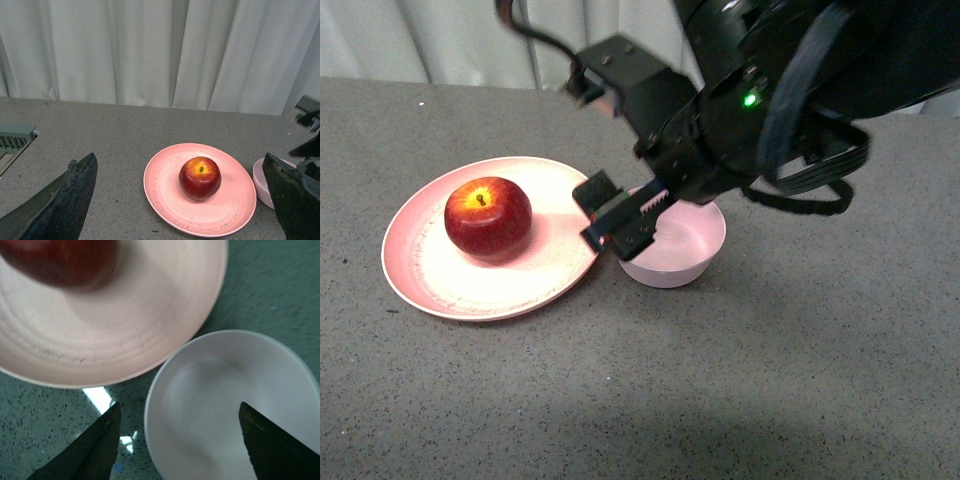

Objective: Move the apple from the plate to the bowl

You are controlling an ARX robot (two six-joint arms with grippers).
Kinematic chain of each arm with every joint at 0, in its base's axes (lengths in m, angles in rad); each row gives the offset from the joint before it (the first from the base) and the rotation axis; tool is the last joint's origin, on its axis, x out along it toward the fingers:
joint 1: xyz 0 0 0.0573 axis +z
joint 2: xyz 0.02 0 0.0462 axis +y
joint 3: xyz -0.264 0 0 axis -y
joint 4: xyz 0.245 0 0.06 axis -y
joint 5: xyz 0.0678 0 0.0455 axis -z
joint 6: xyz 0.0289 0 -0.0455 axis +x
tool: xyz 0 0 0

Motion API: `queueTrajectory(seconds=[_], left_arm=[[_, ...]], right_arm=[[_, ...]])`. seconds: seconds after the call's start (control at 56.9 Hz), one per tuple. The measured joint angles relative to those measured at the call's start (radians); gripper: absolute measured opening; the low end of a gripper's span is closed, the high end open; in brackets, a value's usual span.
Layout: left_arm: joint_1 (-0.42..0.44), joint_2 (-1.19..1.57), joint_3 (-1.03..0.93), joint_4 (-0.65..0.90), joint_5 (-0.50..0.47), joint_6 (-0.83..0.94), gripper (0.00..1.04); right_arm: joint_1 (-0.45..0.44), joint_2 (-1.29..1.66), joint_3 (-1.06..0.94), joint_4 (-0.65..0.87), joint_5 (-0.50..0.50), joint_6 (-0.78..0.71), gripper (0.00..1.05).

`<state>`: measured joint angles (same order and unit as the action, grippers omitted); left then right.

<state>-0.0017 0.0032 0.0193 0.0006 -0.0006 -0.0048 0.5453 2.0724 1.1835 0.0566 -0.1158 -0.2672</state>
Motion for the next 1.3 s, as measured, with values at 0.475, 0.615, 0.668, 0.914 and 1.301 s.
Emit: queueTrajectory(seconds=[0.475,0.615,0.668,0.914,1.301], left_arm=[[0.0,0.0,0.0,0.0,0.0,0.0,0.98],[0.0,0.0,0.0,0.0,0.003,0.0,0.98],[0.0,0.0,0.0,0.0,0.001,0.0,0.98],[0.0,0.0,0.0,0.0,-0.001,0.0,0.98],[0.0,0.0,0.0,0.0,0.0,0.0,0.98]], right_arm=[[-0.188,-0.447,-0.517,0.451,0.166,0.055,0.95],[-0.196,-0.426,-0.668,0.885,0.411,0.171,0.78],[-0.212,-0.436,-0.726,1.003,0.417,0.197,0.71],[-0.31,-0.639,-0.918,1.103,0.341,0.248,0.29],[-0.422,-0.962,-1.093,0.943,0.237,0.254,0.01]])
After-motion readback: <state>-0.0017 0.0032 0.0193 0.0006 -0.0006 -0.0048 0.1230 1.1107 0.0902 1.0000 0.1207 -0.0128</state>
